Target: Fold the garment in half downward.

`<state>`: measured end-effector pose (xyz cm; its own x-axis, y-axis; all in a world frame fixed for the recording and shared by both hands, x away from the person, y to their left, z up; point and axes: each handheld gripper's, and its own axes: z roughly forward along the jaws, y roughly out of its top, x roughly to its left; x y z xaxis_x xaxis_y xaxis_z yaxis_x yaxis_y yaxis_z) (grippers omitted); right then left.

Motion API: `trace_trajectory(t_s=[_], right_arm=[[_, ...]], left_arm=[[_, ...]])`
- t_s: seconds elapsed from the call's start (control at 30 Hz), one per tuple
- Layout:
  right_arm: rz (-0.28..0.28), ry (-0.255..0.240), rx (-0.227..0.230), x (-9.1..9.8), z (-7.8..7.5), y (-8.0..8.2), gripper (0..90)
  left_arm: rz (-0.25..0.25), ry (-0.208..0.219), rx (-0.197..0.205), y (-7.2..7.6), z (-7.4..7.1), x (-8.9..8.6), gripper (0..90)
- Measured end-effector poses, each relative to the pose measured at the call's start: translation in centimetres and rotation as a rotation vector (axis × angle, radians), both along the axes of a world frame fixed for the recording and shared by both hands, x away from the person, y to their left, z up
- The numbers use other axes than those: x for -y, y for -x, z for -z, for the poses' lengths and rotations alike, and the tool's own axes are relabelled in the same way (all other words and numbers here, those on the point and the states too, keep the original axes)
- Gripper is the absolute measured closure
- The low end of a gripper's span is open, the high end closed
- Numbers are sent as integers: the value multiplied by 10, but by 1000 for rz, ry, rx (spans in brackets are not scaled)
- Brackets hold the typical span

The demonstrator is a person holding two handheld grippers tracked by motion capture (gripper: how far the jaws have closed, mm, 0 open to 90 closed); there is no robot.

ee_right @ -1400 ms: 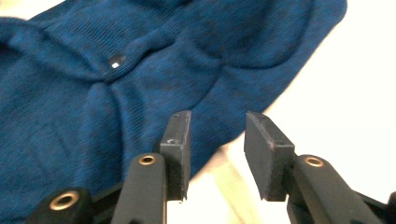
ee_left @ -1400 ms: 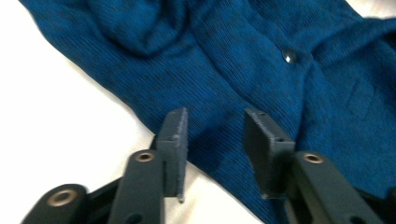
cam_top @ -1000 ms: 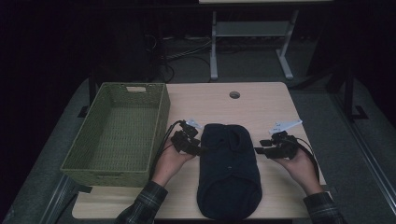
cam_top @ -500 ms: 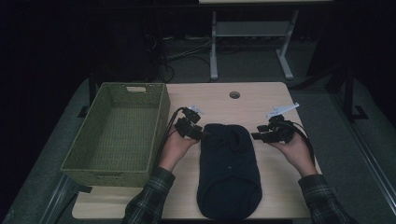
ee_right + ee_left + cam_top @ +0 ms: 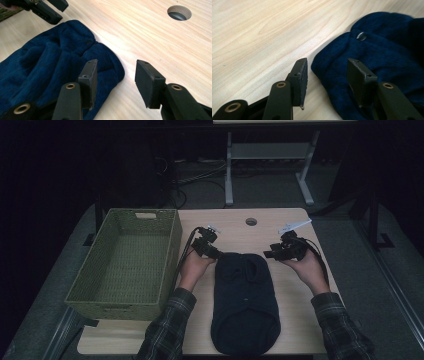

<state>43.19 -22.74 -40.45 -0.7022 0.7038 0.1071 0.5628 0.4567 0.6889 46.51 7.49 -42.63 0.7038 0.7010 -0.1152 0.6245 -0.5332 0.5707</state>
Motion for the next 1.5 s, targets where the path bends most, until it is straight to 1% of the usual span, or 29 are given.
trace_trajectory(t_s=[0.07, 0.1, 0.17, 0.2, 0.3, 0.4, 0.57, 0.63, 0.67, 0.73, 0.8, 0.83, 0.97, 1.07, 1.13, 1.2, 1.3, 1.33, 1.37, 1.4, 1.43, 1.47, 1.5], right_arm=[[0, 2, -8, -3, 2, -5, 521], [-3, 6, -9, -5, 3, -9, 520], [-7, 8, -12, -8, 5, -14, 520], [-8, 7, -14, -9, 6, -16, 520], [2, 6, -18, -13, 10, -24, 521], [8, 8, -26, -18, 17, -31, 523], [18, 24, -47, -23, 31, -41, 524], [24, 32, -61, -23, 36, -43, 525], [19, 34, -70, -24, 41, -44, 525], [18, 37, -80, -25, 45, -44, 527], [-2, 57, -83, -27, 50, -43, 531], [-3, 62, -88, -29, 52, -42, 537], [-5, 46, -81, -28, 57, -40, 575], [-1, 13, -102, -25, 60, -40, 623], [2, -9, -122, -24, 60, -40, 684], [-4, -9, -127, -26, 60, -40, 747], [-22, 25, -108, -32, 58, -37, 821], [-27, 37, -101, -33, 57, -37, 829], [-25, 43, -101, -34, 57, -36, 836], [-26, 43, -102, -34, 57, -36, 842], [-25, 36, -106, -34, 57, -36, 847], [-23, 36, -107, -34, 57, -36, 849], [-25, 37, -106, -34, 57, -36, 854]], left_arm=[[-13, -5, -1, -4, 5, 1, 515], [-10, -7, -5, -5, 7, 1, 515], [-22, -1, -24, -8, 15, 3, 515], [-18, -6, -39, -10, 18, 3, 515], [-18, -3, -52, -11, 24, 4, 517], [-16, -5, -53, -11, 26, 5, 517], [6, -24, -46, -12, 26, 4, 527], [1, -21, -46, -12, 26, 4, 530], [2, -22, -43, -12, 26, 4, 530], [-1, -20, -45, -12, 26, 4, 532], [-2, -18, -46, -12, 26, 3, 533], [-1, -18, -47, -12, 26, 3, 534], [-3, -16, -48, -12, 26, 3, 535], [-12, -9, -51, -13, 26, 4, 533], [-11, -10, -56, -13, 26, 4, 530], [-16, -4, -62, -14, 26, 3, 523], [-15, 3, -66, -15, 26, 2, 505], [-13, 6, -66, -16, 26, 2, 502], [-18, 19, -66, -16, 27, 3, 502], [-14, 20, -65, -16, 27, 3, 506], [-6, 18, -67, -17, 27, 3, 516], [6, 27, -76, -17, 27, 3, 538], [12, 31, -81, -17, 27, 3, 591]])
